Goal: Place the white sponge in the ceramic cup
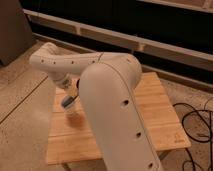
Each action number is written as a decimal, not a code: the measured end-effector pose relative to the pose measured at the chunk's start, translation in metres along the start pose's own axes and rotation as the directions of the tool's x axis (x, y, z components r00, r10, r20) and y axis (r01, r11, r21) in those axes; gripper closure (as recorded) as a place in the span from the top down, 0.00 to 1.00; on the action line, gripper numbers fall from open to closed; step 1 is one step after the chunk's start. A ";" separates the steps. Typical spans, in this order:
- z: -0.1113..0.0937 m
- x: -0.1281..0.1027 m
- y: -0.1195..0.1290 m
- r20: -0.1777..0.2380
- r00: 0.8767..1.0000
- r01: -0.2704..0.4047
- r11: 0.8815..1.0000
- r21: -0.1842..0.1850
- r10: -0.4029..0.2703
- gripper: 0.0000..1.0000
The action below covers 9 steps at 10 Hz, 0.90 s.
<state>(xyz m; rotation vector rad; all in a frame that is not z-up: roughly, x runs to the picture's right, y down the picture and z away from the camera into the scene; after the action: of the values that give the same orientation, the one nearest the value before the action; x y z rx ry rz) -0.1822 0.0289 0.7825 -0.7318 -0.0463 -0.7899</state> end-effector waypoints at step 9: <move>0.001 0.002 -0.001 0.012 1.000 -0.008 1.000 0.001 0.008 0.72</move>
<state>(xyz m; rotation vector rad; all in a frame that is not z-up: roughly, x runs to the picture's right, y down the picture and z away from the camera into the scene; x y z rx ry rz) -0.1808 0.0275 0.7840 -0.7355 -0.0546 -0.7775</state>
